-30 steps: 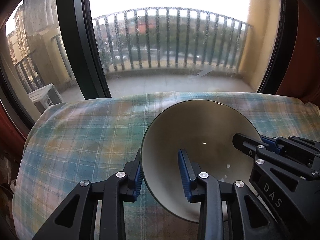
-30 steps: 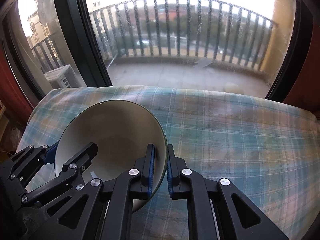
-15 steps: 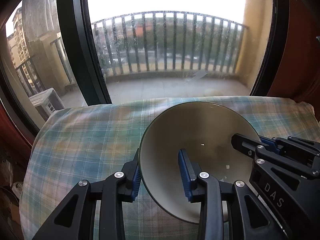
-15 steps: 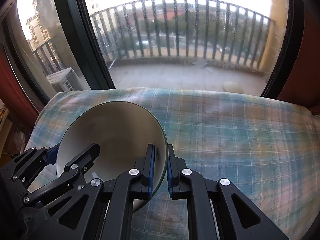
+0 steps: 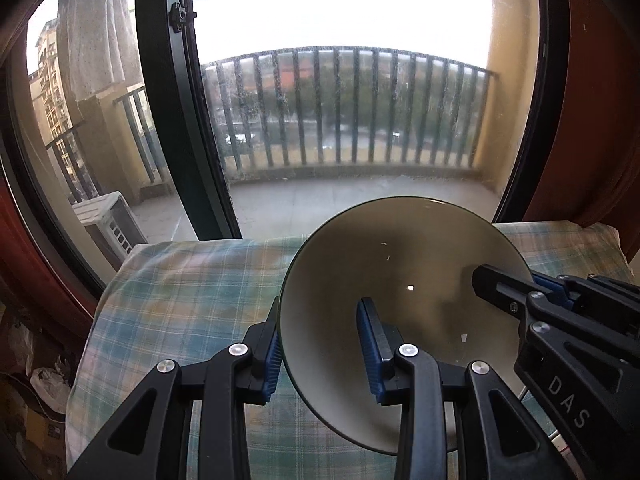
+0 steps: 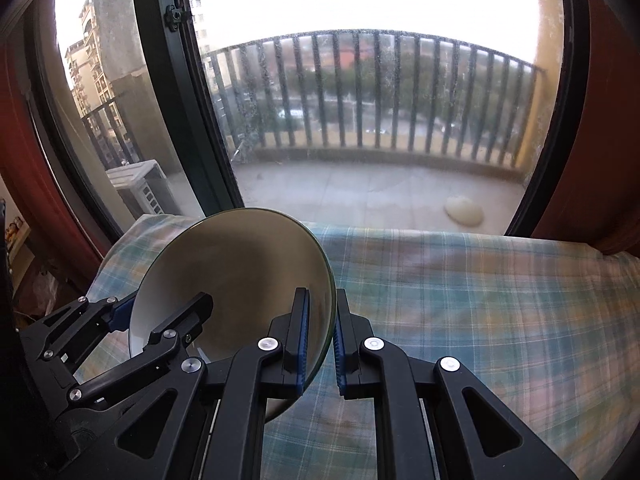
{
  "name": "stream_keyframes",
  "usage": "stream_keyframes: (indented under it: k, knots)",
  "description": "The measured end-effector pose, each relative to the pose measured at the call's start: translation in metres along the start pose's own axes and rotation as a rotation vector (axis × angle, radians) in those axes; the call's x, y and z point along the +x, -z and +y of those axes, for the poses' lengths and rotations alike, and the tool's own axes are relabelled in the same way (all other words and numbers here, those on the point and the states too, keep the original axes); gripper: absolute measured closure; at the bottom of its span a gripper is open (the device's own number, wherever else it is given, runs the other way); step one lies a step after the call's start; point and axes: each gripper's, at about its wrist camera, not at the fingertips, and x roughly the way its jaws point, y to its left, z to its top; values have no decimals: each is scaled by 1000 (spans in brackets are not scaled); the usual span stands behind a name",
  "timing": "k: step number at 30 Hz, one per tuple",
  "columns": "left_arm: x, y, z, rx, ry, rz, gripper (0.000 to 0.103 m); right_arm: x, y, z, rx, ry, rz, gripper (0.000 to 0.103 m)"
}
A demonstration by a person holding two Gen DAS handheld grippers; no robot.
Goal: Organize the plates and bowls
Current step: 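Lift the cream bowl and lower it into the nested bowls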
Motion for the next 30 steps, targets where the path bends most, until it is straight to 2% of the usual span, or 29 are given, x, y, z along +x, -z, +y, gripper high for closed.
stream_keyframes:
  k: [7, 12, 19, 24, 30]
  knots:
    - [-34, 7, 4, -4, -18, -41, 70, -27, 7, 9, -6, -33, -8, 89]
    - [-54, 19, 4, -8, -20, -43, 70, -47, 18, 13, -17, -48, -22, 89]
    - [-81, 40, -1, -15, -20, -55, 70, -77, 42, 14, -24, -65, -44, 89]
    - [-98, 58, -4, -27, -49, -74, 70, -90, 63, 16, -19, -89, -35, 89]
    - [-115, 81, -5, -33, -45, -78, 70, -103, 89, 20, -19, -120, -26, 89]
